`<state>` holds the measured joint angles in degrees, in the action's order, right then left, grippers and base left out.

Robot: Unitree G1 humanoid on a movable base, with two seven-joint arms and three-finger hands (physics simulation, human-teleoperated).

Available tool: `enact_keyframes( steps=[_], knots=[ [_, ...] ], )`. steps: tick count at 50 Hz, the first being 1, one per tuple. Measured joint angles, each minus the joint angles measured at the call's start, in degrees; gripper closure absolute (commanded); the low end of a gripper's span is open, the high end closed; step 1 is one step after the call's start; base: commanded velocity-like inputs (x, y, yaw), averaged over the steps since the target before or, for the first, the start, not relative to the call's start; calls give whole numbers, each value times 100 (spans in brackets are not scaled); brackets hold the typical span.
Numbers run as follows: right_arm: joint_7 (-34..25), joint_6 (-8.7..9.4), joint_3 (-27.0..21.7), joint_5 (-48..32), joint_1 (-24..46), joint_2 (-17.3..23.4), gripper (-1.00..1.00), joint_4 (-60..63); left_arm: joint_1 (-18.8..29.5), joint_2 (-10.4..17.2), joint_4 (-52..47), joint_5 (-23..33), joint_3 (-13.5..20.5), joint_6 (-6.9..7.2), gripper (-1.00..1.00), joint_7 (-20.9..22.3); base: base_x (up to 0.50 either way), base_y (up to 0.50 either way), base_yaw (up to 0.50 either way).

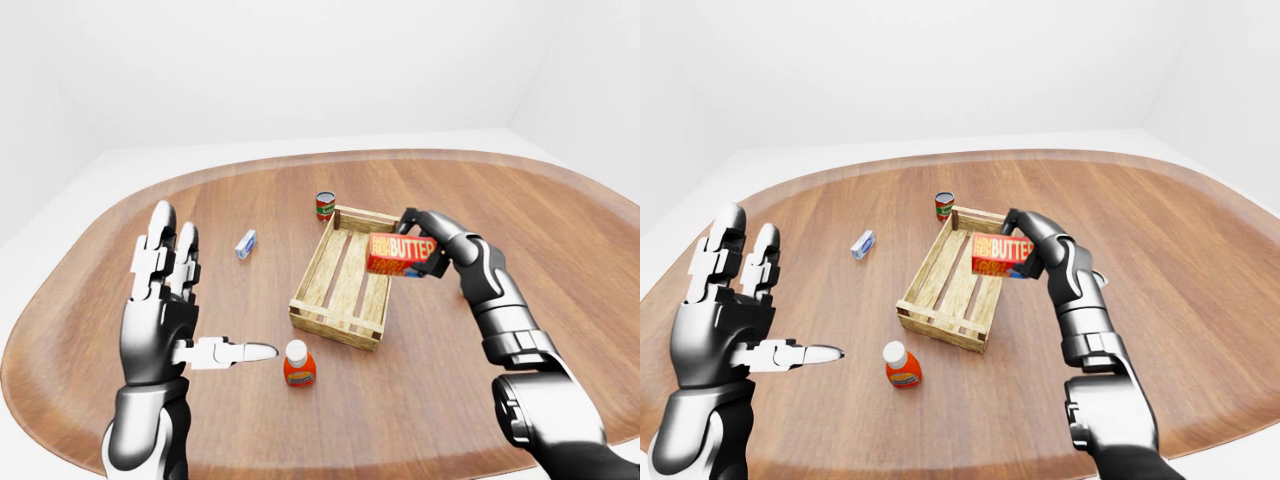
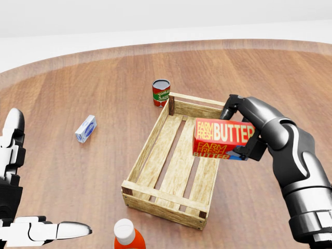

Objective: Pick up the butter and put it in the tray.

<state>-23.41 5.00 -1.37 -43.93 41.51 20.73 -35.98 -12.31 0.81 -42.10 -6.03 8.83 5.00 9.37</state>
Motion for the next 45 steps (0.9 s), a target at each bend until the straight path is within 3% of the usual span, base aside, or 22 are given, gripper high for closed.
enact_keyframes(
  steps=[23,45],
  knots=[
    [1336,0,227,988,818,-556,100,-1943,60,23,49,-36,46,0,-100,-10,0,0,0],
    [1788,0,400,922,1001,-1076,100,-2623,57,24,0,-48,66,0,-100,-2,0,0,0]
  ],
)
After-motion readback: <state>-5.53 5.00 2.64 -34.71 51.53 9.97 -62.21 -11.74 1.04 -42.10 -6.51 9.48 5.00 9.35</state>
